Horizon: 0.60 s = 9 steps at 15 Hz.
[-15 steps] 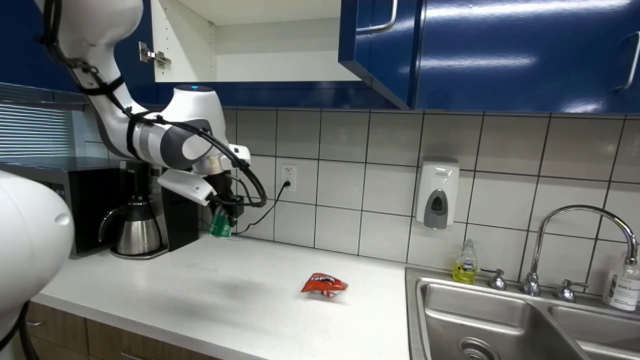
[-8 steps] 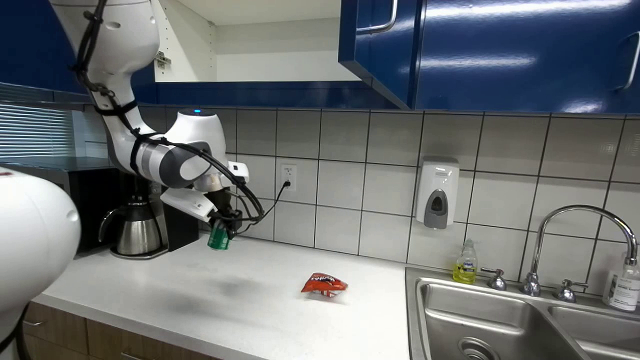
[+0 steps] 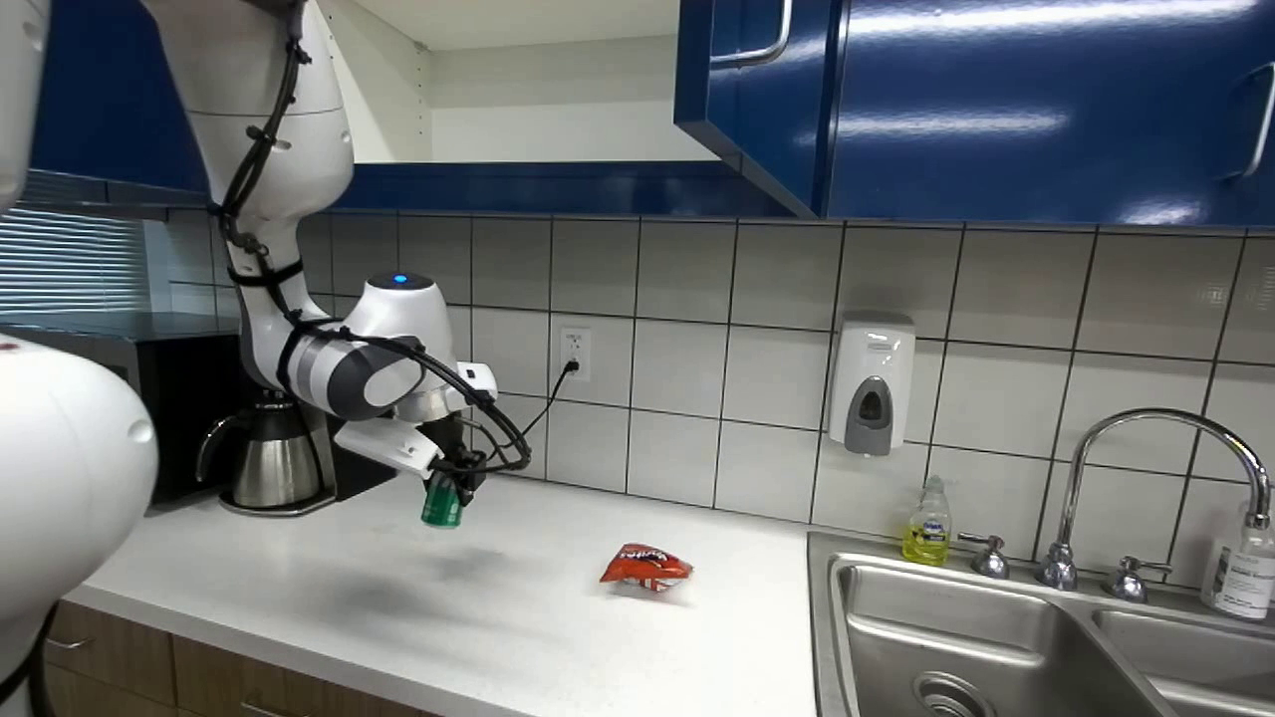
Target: Remove the can from the cupboard
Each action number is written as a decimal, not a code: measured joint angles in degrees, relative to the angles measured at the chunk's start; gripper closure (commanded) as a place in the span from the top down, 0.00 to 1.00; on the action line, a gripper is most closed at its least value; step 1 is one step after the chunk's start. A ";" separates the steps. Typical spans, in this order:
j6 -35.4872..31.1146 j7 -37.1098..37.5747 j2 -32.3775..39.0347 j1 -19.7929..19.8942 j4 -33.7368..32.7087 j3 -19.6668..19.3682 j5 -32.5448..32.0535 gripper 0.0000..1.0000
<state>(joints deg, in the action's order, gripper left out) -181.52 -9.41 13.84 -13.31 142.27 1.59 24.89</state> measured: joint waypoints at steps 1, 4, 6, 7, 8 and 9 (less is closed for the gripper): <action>-1.22 -0.47 1.80 1.17 -1.00 1.24 0.01 0.39; -5.32 -1.37 7.28 5.39 -3.78 5.42 -0.29 0.39; -8.10 -1.54 10.96 8.28 -5.35 7.93 -1.25 0.39; -9.36 -1.54 12.84 9.66 -6.11 8.95 -2.14 0.39; -10.45 -1.54 14.55 10.82 -6.78 9.69 -3.08 0.39; -11.59 -1.54 16.26 11.80 -7.45 10.18 -4.13 0.39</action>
<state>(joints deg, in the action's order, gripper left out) -193.12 -10.95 30.09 -1.52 134.81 11.77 20.76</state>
